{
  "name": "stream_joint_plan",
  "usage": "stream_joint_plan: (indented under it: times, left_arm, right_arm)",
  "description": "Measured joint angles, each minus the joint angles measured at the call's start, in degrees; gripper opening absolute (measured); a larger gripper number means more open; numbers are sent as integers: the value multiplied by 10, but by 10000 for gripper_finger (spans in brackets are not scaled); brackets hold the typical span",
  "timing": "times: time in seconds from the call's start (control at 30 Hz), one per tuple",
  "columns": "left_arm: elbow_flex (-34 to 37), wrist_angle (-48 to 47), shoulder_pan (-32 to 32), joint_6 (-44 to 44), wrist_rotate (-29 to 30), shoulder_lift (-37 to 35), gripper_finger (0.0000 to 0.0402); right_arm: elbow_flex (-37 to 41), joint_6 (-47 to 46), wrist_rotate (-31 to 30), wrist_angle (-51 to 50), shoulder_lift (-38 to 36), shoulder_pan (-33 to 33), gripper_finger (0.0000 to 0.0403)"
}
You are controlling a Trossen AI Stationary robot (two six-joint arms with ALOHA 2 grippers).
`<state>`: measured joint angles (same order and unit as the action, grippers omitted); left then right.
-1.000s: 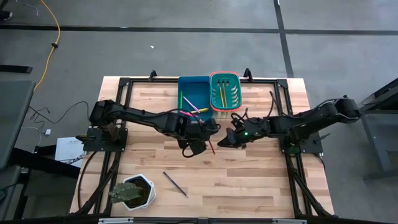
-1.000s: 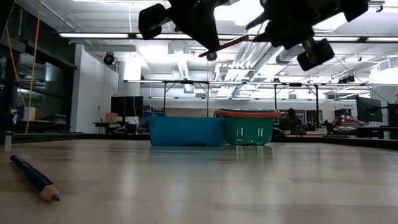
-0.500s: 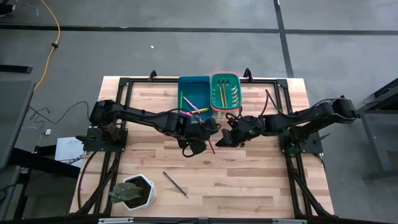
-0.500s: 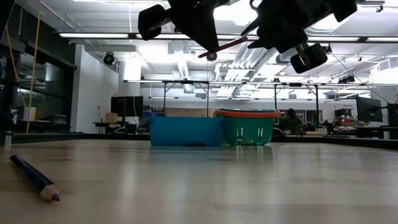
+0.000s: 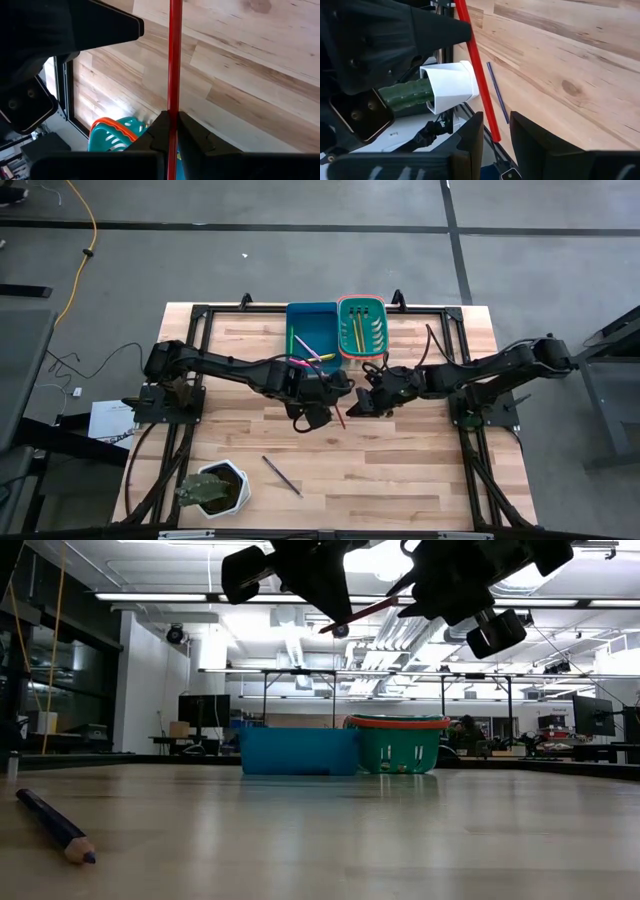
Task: Sort pens & pencils
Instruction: Put the red pencil into the green bin
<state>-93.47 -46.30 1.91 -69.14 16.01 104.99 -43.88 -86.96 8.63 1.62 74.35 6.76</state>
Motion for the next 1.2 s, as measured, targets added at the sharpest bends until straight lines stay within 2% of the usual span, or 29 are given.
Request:
stream_joint_plan:
  times: [0.53,1.2]
  left_arm:
    - [0,15,0,-10,-4,0,17]
    - [0,28,0,-11,0,0,17]
  right_arm:
    - [0,0,15,68,41,0,87]
    - [0,4,15,69,41,0,87]
